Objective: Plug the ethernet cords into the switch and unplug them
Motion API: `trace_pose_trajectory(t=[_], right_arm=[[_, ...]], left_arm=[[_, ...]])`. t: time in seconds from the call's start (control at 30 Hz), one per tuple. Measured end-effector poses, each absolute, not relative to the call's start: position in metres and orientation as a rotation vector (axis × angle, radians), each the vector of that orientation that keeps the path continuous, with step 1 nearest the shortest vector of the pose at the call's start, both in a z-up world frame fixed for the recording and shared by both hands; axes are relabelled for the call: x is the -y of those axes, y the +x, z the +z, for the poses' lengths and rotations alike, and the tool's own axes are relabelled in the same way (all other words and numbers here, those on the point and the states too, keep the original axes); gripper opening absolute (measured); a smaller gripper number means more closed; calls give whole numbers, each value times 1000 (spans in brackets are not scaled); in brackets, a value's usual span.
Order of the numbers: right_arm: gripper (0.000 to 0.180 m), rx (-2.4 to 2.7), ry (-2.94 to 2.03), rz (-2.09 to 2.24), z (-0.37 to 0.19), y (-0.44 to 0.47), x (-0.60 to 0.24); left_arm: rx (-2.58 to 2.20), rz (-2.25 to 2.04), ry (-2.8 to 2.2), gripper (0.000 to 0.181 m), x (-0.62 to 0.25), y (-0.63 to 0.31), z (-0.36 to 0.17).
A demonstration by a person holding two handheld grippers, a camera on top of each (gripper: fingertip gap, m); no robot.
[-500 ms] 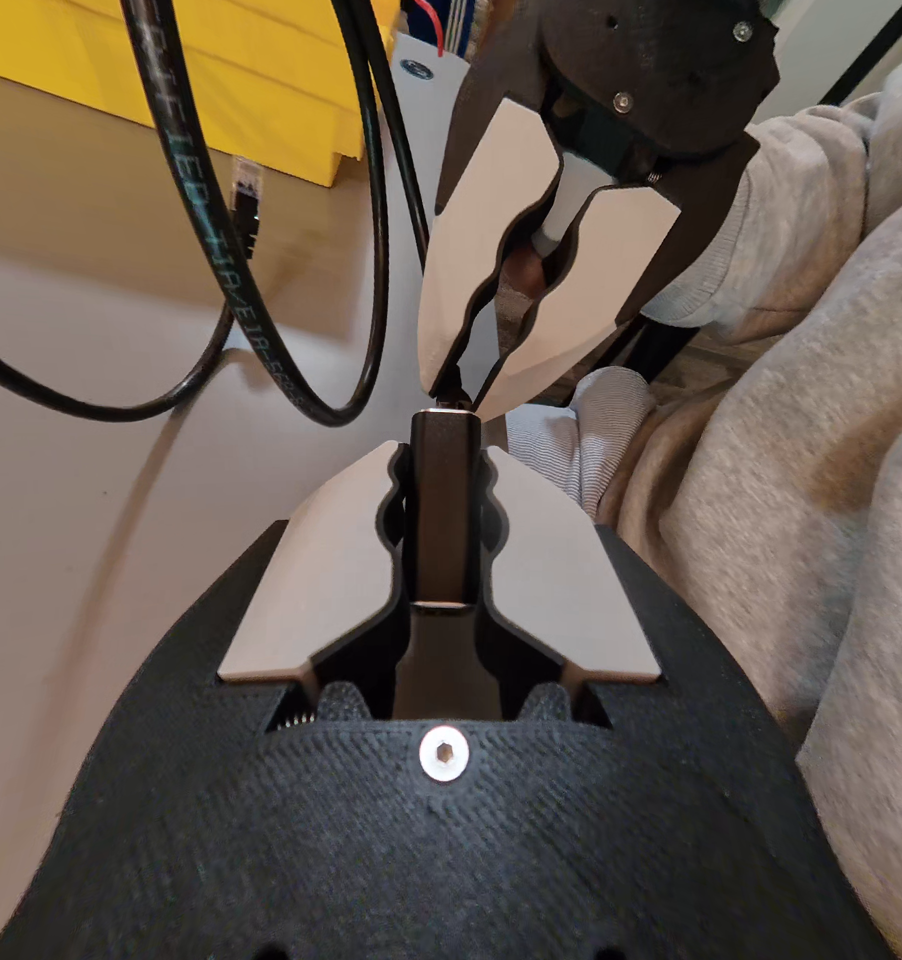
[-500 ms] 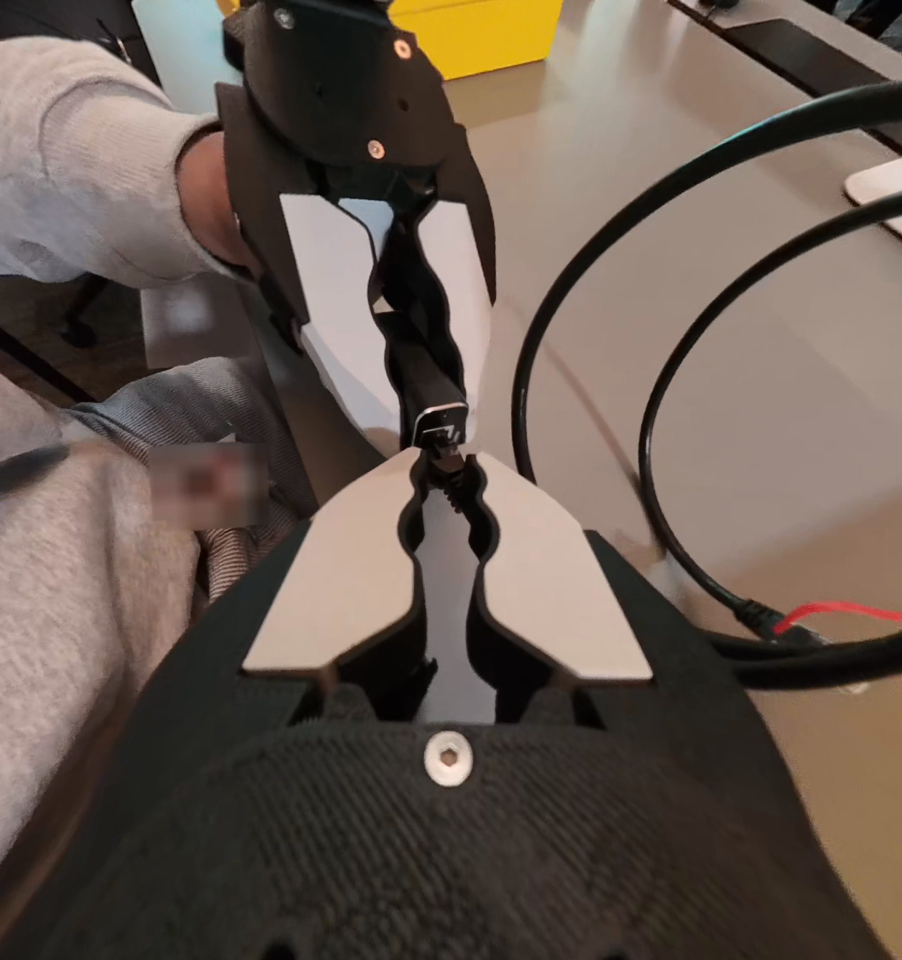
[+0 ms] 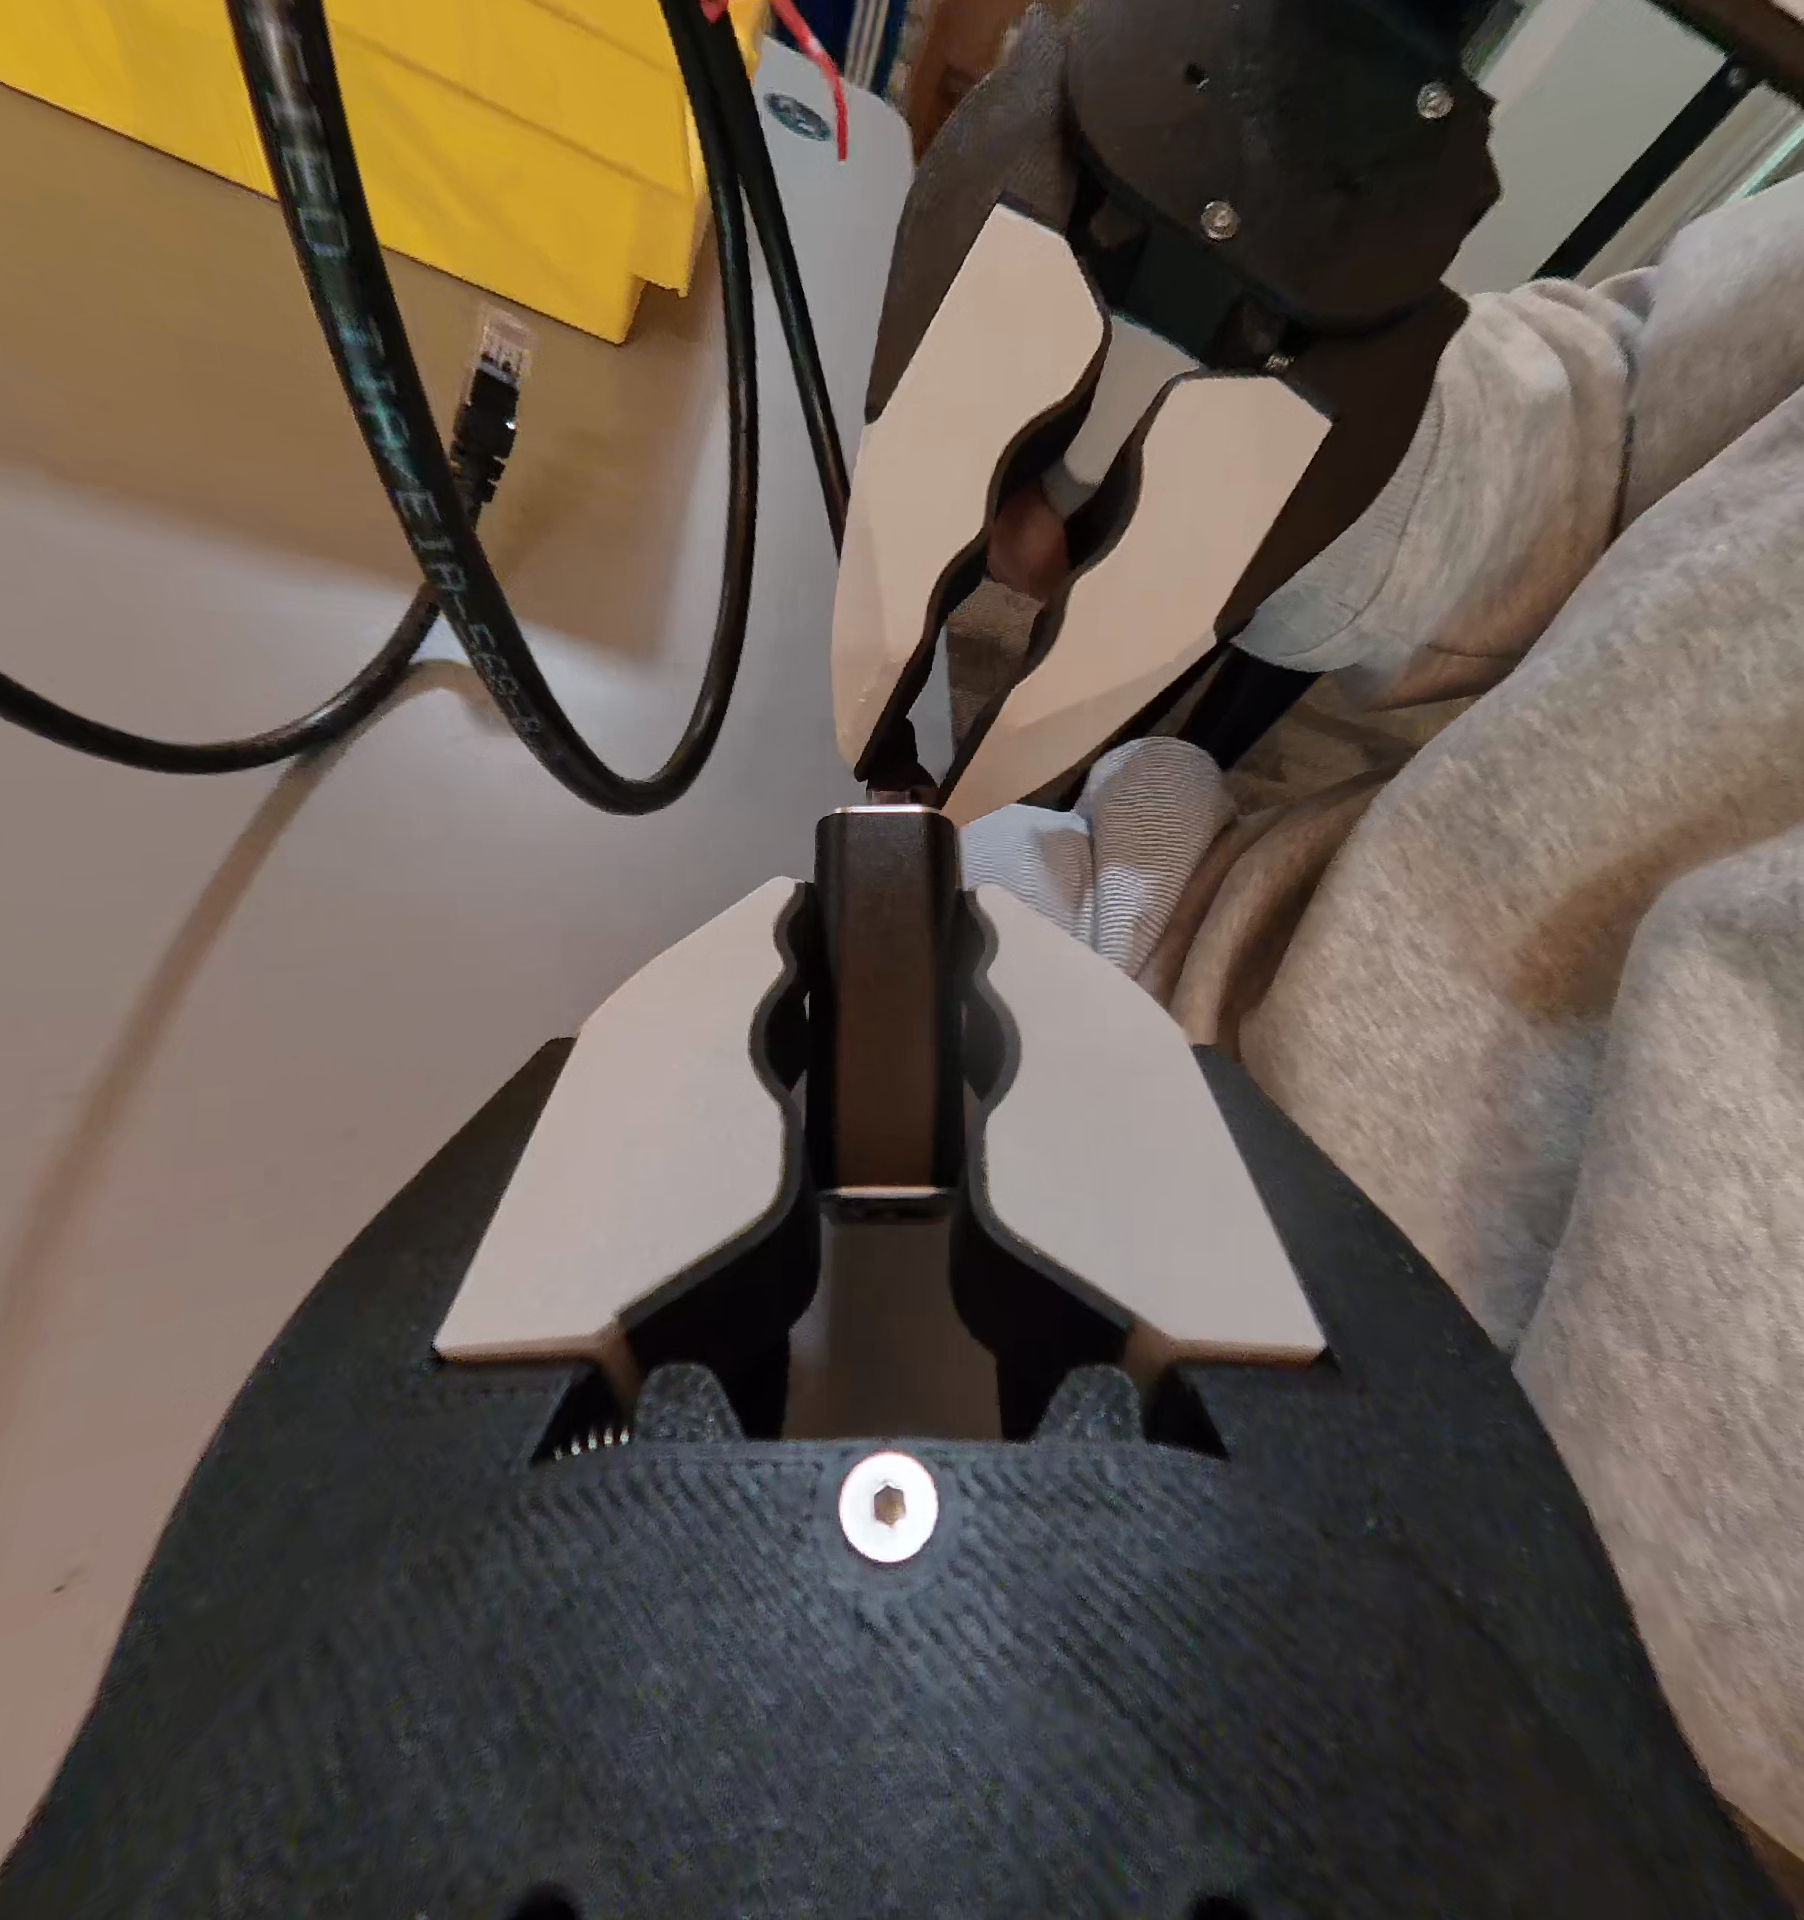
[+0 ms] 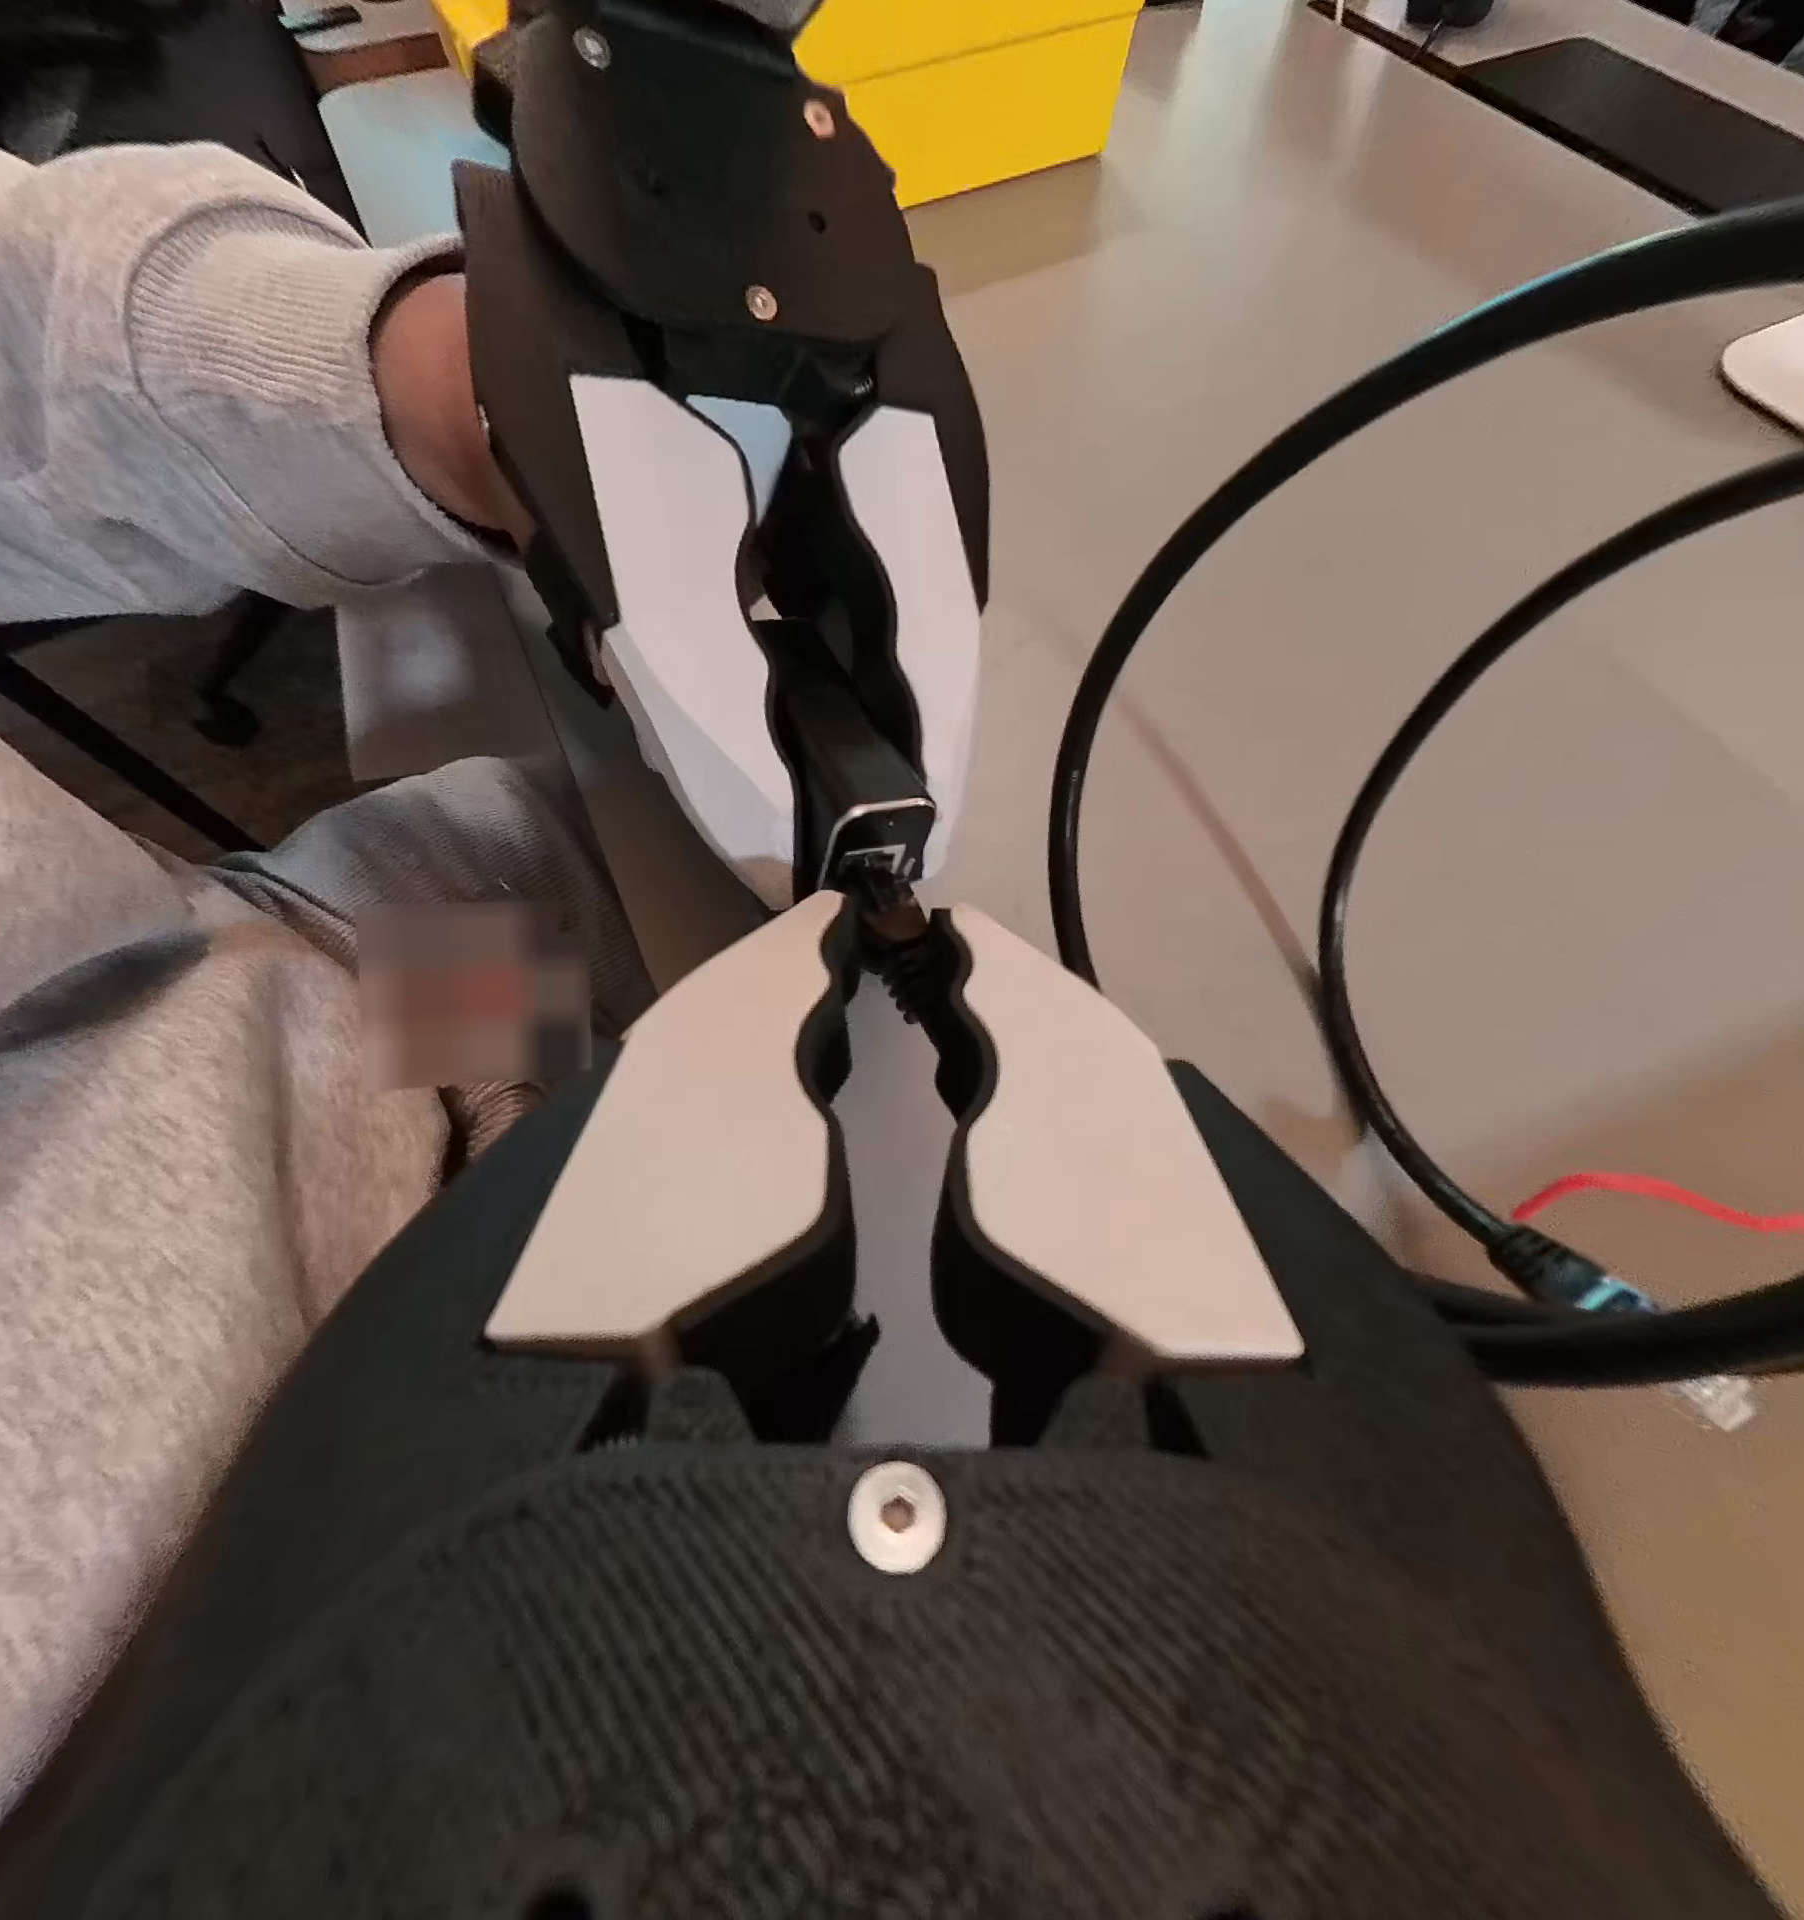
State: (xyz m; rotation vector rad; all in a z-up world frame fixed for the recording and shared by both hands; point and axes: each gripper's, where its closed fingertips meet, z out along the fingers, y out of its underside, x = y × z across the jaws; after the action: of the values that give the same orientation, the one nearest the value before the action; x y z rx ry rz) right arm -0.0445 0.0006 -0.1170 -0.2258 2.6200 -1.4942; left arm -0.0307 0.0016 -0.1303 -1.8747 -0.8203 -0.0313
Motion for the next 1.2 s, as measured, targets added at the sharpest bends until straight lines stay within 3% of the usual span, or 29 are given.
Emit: trace_pose_trajectory(t=[0.27,0.6,1.2], right_arm=[[13,-2482,-194,-1463,-116,-36,-4],[19,-2556,-255,-1409,-144,-33,-6],[23,-2741,-476,-1676,-116,-48,-10]], left_arm=[[779,-154,-1828,28,-6,-23,-130],[722,175,-2123,26,-5,-28,-156],[787,233,-2167,26,7,-36,-161]])
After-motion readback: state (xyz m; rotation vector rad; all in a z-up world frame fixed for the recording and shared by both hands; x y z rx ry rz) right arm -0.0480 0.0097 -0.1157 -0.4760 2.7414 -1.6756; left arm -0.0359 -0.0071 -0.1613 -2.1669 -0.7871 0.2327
